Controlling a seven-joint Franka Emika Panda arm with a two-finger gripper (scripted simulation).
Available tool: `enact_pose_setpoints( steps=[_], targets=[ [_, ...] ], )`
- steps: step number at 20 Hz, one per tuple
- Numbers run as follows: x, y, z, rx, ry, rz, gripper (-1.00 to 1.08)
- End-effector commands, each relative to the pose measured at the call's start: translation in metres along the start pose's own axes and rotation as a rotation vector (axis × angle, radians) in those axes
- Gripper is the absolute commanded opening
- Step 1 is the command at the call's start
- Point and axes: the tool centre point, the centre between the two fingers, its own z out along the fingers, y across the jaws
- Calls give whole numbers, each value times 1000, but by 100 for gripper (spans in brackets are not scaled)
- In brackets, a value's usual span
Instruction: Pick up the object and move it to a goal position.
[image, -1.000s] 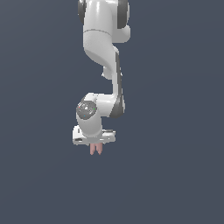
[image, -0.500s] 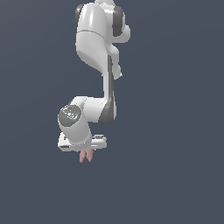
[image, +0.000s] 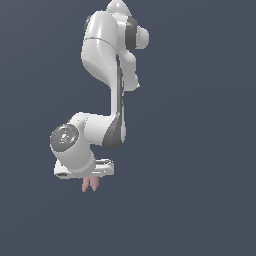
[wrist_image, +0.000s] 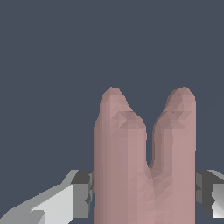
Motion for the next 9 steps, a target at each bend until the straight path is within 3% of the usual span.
enact_pose_setpoints(
  steps=[1,9],
  targets=[
    [4,4,-2,0,0,0,-100],
    [8,8,-4,0,0,0,-100]
  ],
)
